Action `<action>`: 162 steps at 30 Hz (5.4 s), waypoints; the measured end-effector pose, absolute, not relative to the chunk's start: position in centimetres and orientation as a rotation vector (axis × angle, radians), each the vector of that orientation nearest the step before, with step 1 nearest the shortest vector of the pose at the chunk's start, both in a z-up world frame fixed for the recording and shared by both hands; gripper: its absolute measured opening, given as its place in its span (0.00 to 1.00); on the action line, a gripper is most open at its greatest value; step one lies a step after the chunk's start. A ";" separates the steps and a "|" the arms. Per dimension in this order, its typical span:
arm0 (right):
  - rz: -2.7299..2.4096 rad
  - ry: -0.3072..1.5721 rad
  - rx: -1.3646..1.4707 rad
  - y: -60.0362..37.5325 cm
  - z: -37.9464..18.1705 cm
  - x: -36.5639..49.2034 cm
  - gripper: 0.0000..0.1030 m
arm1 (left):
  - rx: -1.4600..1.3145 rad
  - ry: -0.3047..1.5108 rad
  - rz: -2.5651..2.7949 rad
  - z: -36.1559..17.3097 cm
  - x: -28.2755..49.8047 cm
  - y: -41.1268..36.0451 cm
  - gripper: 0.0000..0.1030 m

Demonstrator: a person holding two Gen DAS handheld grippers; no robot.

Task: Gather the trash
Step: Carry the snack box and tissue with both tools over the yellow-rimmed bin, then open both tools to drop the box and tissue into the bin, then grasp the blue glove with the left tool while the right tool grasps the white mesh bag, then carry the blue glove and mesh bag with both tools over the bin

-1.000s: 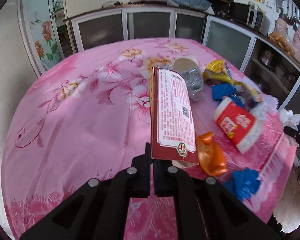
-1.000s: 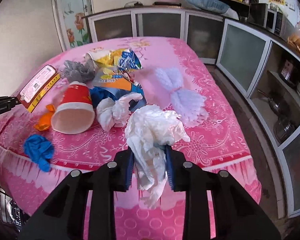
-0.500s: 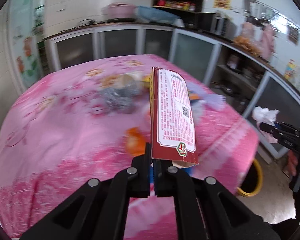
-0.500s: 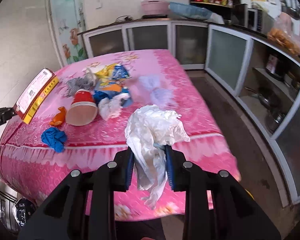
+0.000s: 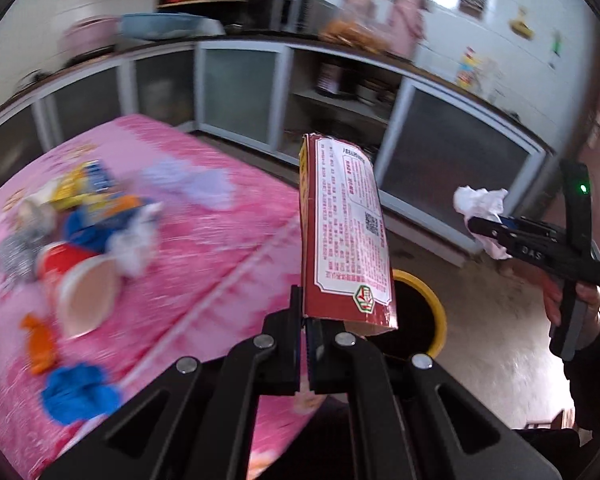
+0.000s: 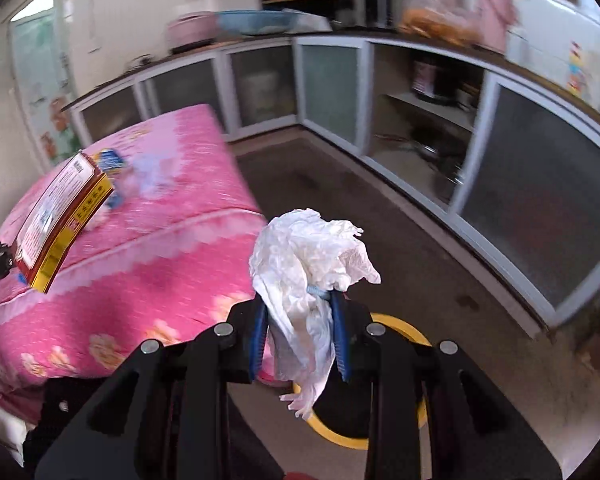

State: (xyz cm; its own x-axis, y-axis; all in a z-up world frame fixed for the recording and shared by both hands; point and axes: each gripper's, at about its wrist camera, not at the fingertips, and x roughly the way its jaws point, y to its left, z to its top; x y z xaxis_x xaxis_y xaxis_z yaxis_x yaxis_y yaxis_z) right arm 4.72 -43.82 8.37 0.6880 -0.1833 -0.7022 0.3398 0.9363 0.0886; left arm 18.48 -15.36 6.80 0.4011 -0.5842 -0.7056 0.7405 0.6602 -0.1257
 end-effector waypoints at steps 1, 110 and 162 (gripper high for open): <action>-0.314 0.769 0.239 -45.0 7.7 4.1 0.26 | 0.232 0.803 -0.863 6.4 18.3 -16.5 0.01; 0.093 0.716 -0.057 -28.3 5.2 32.9 0.92 | 0.027 0.886 -0.242 0.2 25.9 -0.5 0.92; -0.125 0.709 0.089 -39.2 9.9 12.9 0.13 | 0.091 0.757 -0.668 6.0 19.7 -13.9 0.10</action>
